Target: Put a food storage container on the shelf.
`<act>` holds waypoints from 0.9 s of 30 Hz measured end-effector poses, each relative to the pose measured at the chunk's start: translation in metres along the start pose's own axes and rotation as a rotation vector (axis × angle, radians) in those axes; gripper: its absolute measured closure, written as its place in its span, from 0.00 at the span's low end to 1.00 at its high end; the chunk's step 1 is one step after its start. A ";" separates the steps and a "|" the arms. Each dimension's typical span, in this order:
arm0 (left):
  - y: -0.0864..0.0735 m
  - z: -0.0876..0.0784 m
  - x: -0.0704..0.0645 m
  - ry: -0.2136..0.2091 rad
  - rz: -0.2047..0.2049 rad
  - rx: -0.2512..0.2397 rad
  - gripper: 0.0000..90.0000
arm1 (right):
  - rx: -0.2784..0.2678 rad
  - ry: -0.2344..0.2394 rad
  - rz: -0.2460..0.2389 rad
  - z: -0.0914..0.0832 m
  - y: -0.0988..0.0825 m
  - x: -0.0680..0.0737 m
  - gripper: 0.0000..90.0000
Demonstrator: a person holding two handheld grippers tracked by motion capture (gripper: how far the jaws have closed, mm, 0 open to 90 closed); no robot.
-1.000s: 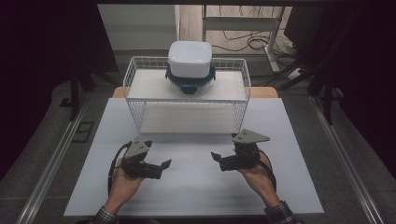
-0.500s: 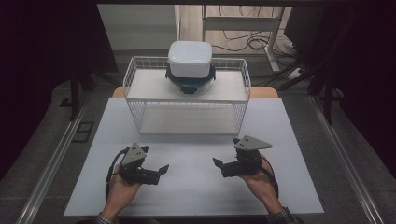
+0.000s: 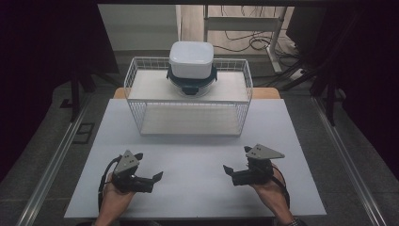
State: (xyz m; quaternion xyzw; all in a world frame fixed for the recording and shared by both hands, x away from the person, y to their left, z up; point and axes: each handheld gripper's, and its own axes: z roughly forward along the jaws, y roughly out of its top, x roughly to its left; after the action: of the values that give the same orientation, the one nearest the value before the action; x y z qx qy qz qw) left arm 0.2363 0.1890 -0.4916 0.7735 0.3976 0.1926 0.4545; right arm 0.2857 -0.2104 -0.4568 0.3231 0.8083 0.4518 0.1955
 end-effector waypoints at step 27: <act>-0.033 -0.041 0.014 0.090 -0.046 0.004 0.01 | 0.010 -0.074 0.043 -0.034 -0.030 -0.012 0.00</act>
State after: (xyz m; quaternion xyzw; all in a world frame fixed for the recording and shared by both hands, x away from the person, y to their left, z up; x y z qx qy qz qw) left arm 0.2030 0.2313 -0.5001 0.7556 0.4358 0.2157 0.4388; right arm 0.2633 -0.2508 -0.4642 0.3576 0.7957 0.4396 0.2138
